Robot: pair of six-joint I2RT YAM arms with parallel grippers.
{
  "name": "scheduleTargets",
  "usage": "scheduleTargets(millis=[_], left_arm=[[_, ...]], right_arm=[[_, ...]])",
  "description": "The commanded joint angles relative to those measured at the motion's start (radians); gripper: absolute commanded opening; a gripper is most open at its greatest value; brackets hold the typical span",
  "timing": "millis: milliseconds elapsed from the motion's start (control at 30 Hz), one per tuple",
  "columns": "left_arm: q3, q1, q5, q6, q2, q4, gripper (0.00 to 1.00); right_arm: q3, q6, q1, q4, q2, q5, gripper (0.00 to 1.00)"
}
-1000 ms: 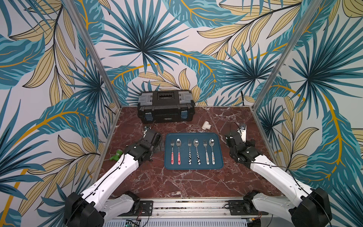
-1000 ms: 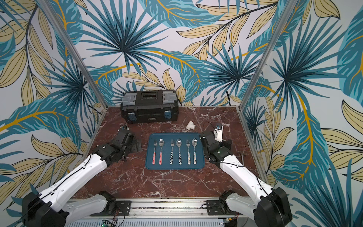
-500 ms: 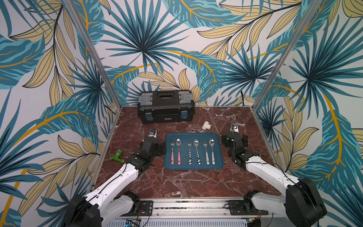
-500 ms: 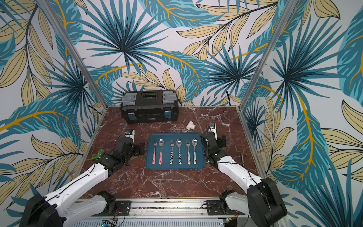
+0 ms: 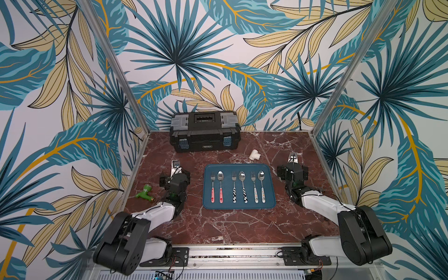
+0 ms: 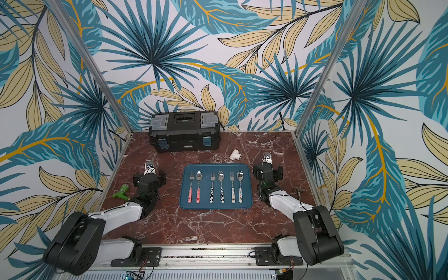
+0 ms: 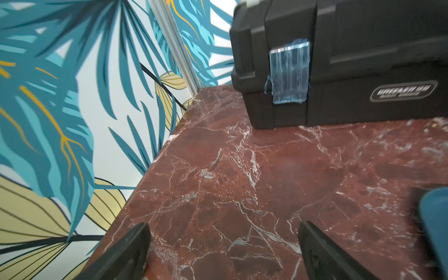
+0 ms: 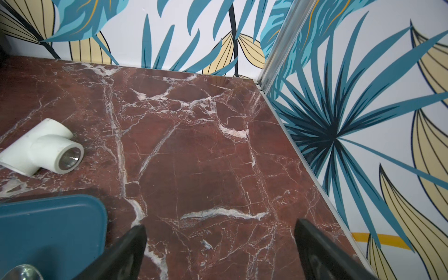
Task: Set the spoon and fork side by side
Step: Reset both arms
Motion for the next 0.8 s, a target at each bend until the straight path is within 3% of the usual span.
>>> scheduleTargets(millis=[0, 67, 200, 267, 633, 700, 767], left_arm=[[0.045, 0.024, 0.132, 0.108, 0.083, 0.183, 1.0], [0.036, 0.074, 0.157, 0.063, 0.126, 0.243, 1.0], [0.031, 0.193, 0.353, -0.038, 0.121, 0.194, 1.0], [-0.005, 0.19, 0.346, -0.032, 0.152, 0.295, 1.0], [0.009, 0.172, 0.371, -0.002, 0.145, 0.259, 1.0], [0.016, 0.167, 0.408, 0.02, 0.145, 0.245, 1.0], [0.018, 0.167, 0.41, 0.021, 0.144, 0.241, 1.0]], right_arm=[[-0.052, 0.023, -0.015, 0.117, -0.007, -0.019, 0.99], [-0.072, 0.016, -0.029, 0.144, -0.014, -0.024, 1.0], [-0.1, 0.017, -0.065, 0.193, -0.017, -0.044, 0.99], [-0.114, 0.014, -0.081, 0.236, -0.008, -0.066, 1.0], [-0.032, 0.051, -0.165, 0.099, 0.038, -0.224, 1.0], [-0.107, 0.054, -0.164, 0.259, 0.049, -0.283, 1.0], [-0.212, 0.061, -0.163, 0.526, 0.137, -0.254, 1.0]])
